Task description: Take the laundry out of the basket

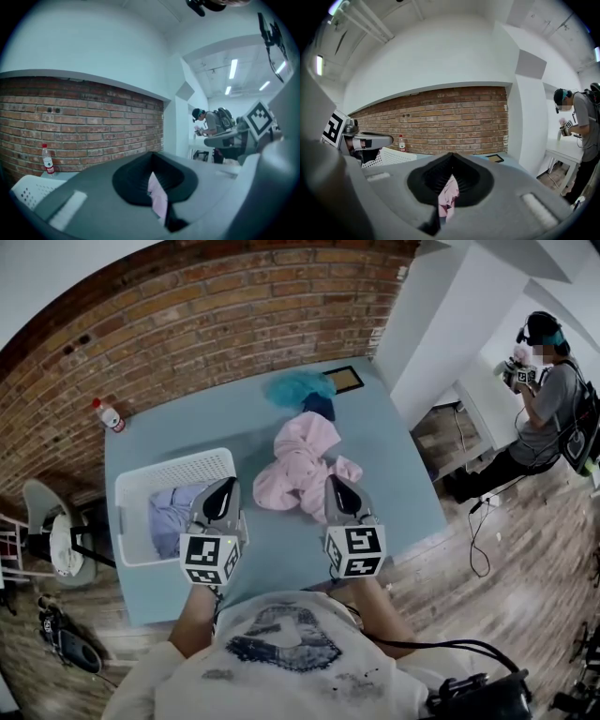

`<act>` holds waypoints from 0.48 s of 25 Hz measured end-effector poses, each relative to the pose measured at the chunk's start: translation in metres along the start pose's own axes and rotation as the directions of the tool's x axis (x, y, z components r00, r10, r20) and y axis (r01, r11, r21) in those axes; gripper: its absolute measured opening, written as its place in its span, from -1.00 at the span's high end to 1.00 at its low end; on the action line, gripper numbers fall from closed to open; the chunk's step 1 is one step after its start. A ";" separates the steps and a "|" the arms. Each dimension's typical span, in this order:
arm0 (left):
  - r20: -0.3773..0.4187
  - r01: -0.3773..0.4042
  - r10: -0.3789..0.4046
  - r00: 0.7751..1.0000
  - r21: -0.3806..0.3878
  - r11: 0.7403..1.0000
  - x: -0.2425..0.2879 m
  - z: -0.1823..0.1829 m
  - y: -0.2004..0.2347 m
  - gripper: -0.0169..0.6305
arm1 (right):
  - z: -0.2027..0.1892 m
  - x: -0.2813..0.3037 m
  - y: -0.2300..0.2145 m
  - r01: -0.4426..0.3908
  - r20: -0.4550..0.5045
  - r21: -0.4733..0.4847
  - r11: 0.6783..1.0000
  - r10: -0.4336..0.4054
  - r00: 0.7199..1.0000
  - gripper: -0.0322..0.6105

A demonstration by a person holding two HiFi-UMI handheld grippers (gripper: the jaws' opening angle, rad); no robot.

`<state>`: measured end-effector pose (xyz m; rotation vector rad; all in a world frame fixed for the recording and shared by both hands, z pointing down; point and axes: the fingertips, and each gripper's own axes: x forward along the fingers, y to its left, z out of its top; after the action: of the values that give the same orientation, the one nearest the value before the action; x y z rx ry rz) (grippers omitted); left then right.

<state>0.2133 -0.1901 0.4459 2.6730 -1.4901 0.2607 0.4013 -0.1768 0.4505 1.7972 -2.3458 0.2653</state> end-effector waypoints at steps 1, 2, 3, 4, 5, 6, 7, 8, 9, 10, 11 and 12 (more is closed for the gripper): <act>0.005 0.006 -0.006 1.000 -0.006 1.000 0.000 0.001 -0.001 0.97 | -0.001 0.000 0.000 0.000 -0.004 0.002 1.000 0.000 1.000 0.90; 0.011 0.010 -0.010 1.000 -0.013 1.000 0.000 0.002 -0.002 0.97 | -0.002 0.000 0.000 -0.001 -0.008 0.003 1.000 0.001 1.000 0.90; 0.014 0.011 -0.011 1.000 -0.017 1.000 -0.001 0.002 -0.002 0.97 | -0.003 0.000 0.001 -0.002 -0.011 0.004 1.000 0.002 1.000 0.90; 0.016 0.010 -0.009 1.000 -0.019 1.000 -0.002 0.002 -0.002 0.97 | -0.003 0.000 0.002 -0.004 -0.013 0.003 1.000 0.004 1.000 0.90; 0.016 0.007 -0.007 1.000 -0.018 1.000 -0.002 0.002 -0.001 0.97 | -0.004 0.000 0.003 -0.006 -0.015 0.003 1.000 0.006 1.000 0.90; 0.015 0.004 -0.004 1.000 -0.017 1.000 -0.003 0.001 0.000 0.97 | -0.004 0.001 0.004 -0.009 -0.017 0.003 1.000 0.009 1.000 0.90; 0.014 0.000 0.000 1.000 -0.016 1.000 -0.004 0.001 0.001 0.97 | -0.005 0.002 0.004 -0.012 -0.019 0.004 1.000 0.012 1.000 0.90; 0.013 -0.006 0.006 1.000 -0.016 1.000 -0.005 0.001 0.002 0.97 | -0.005 0.003 0.006 -0.016 -0.023 0.004 1.000 0.016 1.000 0.90; 0.011 -0.013 0.013 1.000 -0.017 1.000 -0.006 0.000 0.005 0.97 | -0.006 0.005 0.008 -0.021 -0.027 0.005 1.000 0.021 0.999 0.90; 0.008 -0.020 0.020 1.000 -0.018 1.000 -0.008 0.000 0.008 0.97 | -0.006 0.007 0.011 -0.028 -0.031 0.006 1.000 0.028 0.999 0.90; 0.006 -0.028 0.028 1.000 -0.019 0.999 -0.010 -0.001 0.013 0.97 | -0.006 0.010 0.015 -0.035 -0.035 0.007 0.999 0.036 0.999 0.90; 0.004 -0.037 0.037 0.999 -0.020 0.999 -0.014 -0.001 0.018 0.97 | -0.007 0.012 0.020 -0.044 -0.039 0.007 0.999 0.044 0.998 0.90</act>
<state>0.1910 -0.1878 0.4441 2.6343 -1.5369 0.2413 0.3787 -0.1814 0.4594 1.7282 -2.3622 0.3113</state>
